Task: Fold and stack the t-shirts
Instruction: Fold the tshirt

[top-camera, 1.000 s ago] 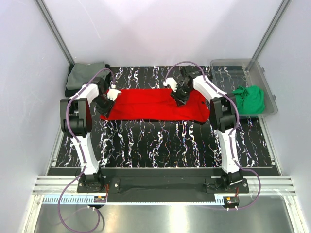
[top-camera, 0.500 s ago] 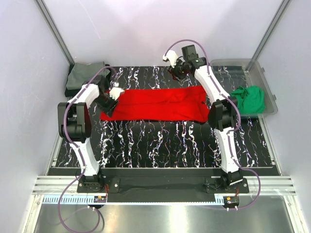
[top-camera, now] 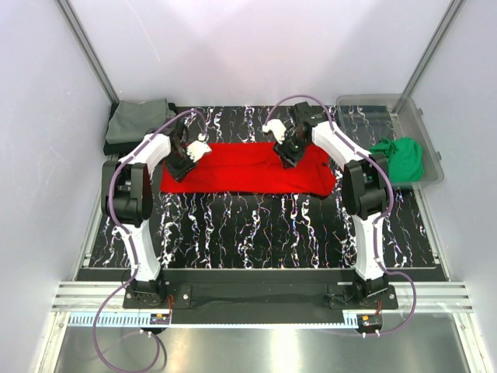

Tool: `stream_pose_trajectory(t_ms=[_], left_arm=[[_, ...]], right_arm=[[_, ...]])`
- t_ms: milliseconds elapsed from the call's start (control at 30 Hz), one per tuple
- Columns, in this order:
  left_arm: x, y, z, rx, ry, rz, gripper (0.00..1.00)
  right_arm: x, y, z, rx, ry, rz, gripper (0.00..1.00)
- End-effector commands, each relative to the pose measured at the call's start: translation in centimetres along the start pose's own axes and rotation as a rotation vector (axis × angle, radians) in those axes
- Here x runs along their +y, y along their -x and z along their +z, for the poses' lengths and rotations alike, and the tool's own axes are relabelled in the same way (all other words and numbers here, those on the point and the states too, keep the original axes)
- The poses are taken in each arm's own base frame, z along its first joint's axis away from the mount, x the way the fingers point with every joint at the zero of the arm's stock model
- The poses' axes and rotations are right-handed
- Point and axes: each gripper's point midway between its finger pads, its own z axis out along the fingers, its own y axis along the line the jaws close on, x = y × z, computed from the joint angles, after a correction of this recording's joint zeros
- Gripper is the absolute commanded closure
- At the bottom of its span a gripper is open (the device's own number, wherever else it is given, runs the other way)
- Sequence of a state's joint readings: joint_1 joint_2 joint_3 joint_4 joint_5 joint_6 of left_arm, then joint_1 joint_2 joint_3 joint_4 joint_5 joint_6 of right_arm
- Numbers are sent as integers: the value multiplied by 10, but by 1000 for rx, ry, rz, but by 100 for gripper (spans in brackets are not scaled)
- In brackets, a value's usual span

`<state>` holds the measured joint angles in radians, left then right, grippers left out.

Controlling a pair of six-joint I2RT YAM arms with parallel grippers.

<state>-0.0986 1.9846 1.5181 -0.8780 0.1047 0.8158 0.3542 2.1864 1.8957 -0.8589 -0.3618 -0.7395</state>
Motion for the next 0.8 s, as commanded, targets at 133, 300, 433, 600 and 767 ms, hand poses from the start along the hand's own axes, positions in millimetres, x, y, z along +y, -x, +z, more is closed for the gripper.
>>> stream_pose_trajectory(t_ms=[133, 300, 433, 600, 767], left_arm=[[18, -8, 12, 34, 67, -26, 70], [17, -14, 12, 41, 68, -47, 70], [17, -17, 8, 40, 76, -57, 70], [17, -22, 6, 45, 82, -71, 70], [16, -24, 7, 45, 73, -90, 70]], right_arm=[[5, 13, 4, -30, 26, -38, 54], [-6, 13, 20, -20, 16, -37, 54], [-13, 13, 33, -12, 13, -29, 54], [-25, 13, 45, 1, -10, -29, 54], [-53, 27, 42, -9, -121, -30, 55]])
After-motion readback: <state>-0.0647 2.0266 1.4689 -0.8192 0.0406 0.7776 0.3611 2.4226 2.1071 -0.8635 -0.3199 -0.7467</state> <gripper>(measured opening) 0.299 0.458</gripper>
